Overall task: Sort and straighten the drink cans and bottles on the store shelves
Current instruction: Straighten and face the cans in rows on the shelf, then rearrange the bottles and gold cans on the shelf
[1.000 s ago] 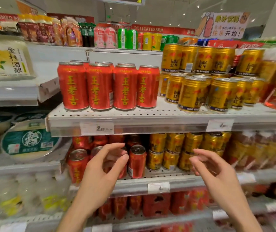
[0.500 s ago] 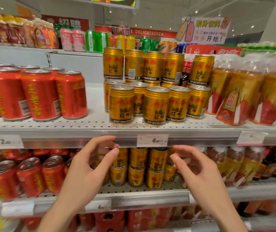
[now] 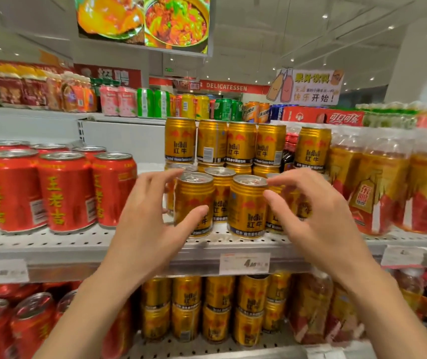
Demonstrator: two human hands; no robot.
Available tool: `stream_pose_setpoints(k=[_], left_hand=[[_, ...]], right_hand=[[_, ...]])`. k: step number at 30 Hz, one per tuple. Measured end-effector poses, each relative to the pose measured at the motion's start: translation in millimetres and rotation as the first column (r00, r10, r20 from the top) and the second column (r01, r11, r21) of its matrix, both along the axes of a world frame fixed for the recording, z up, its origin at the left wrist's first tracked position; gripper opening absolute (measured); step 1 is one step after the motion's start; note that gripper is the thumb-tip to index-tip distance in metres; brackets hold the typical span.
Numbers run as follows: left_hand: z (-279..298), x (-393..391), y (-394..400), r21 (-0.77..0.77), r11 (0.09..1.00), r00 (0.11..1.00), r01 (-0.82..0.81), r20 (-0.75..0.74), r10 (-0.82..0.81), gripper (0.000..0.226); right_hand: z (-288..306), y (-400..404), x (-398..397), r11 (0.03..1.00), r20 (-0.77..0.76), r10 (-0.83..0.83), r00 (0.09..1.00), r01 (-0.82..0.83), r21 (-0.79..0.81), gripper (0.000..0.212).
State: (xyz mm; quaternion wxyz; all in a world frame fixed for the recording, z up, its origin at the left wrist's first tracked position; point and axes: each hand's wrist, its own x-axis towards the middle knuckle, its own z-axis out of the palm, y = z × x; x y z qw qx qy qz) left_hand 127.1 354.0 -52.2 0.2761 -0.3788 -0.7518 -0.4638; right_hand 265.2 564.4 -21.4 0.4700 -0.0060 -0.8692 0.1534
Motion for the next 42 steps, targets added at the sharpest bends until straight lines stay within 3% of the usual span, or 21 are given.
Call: stream_pose_setpoints(k=[3, 7, 18, 25, 32, 36, 42], left_hand=[[3, -14, 8, -0.100, 0.994, 0.999, 0.035, 0.006, -0.035, 0.078], [-1, -26, 12, -0.095, 0.993, 0.997, 0.076, -0.021, -0.078, 0.075], [-1, -38, -18, -0.089, 0.996, 0.993, 0.030, -0.107, -0.040, 0.069], [-12, -34, -18, -0.068, 0.997, 0.991, 0.019, -0.132, -0.028, 0.076], [-10, -30, -20, -0.037, 0.999, 0.996, 0.029, -0.087, -0.032, 0.080], [-9, -31, -21, -0.023, 0.999, 0.996, 0.038, -0.076, -0.040, 0.079], [-10, -33, -19, 0.007, 0.998, 0.996, 0.064, -0.062, -0.063, 0.079]], right_hand=[[20, -6, -26, 0.992, 0.123, -0.028, 0.992, 0.013, 0.125, 0.042], [26, -9, -46, 0.983, 0.331, -0.079, 0.940, 0.018, 0.185, 0.051], [24, -7, -47, 0.980, 0.373, -0.095, 0.923, 0.021, 0.197, 0.051], [70, -15, -69, 0.988, 0.448, 0.003, 0.894, -0.072, 0.136, 0.046], [97, -22, -131, 0.969, 0.709, 0.123, 0.694, -0.237, 0.064, 0.033], [96, -17, -151, 0.961, 0.783, 0.193, 0.592, -0.276, -0.028, 0.031], [89, -11, -156, 0.948, 0.740, 0.271, 0.616, -0.305, -0.093, 0.024]])
